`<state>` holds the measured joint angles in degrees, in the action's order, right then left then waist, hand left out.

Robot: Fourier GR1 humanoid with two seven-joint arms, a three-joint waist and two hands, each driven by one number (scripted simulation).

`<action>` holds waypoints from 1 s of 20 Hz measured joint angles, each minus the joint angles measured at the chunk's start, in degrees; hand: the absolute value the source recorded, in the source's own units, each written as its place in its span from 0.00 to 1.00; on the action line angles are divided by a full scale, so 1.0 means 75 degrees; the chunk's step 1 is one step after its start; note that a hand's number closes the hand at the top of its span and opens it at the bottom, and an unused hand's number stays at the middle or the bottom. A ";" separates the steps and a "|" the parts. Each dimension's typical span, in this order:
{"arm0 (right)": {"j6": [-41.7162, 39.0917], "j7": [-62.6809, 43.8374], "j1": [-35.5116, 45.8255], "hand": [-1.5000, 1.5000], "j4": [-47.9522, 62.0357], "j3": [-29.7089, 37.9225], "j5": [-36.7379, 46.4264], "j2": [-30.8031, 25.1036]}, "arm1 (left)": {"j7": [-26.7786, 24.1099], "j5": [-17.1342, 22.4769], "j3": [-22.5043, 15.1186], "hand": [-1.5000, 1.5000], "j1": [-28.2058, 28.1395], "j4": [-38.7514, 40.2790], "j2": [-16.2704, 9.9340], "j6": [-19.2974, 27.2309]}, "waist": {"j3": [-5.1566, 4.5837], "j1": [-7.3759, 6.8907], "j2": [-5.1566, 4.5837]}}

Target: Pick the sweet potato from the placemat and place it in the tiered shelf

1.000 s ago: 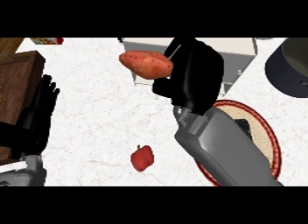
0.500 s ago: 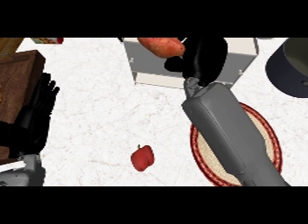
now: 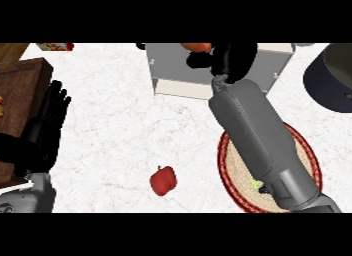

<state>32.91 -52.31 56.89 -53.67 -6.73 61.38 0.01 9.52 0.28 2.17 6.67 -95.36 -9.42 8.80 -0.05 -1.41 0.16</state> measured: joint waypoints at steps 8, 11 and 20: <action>0.0750 0.1200 0.0455 0.00 0.0848 0.0809 -0.1249 -0.0021 | -0.0015 0.0013 0.0052 0.50 -0.0150 -0.0109 0.0015 -0.0054 | -0.0051 -0.0036 0.0085; 0.0938 0.1664 0.0611 0.00 0.1140 0.1022 -0.1615 -0.0002 | -0.0042 -0.0049 0.0023 0.50 -0.0147 -0.0096 0.0071 -0.0017 | -0.0051 -0.0025 0.0085; 0.1484 0.2636 0.0580 0.00 0.0940 0.1310 -0.2451 -0.0016 | -0.0030 -0.0119 0.0099 0.50 -0.0108 -0.0013 0.0092 -0.0033 | -0.0006 0.0092 -0.0005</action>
<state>44.04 -32.54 61.25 -46.62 3.09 43.00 -0.10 9.30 -0.61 2.91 5.86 -95.45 -8.73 8.55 -0.09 -0.71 0.13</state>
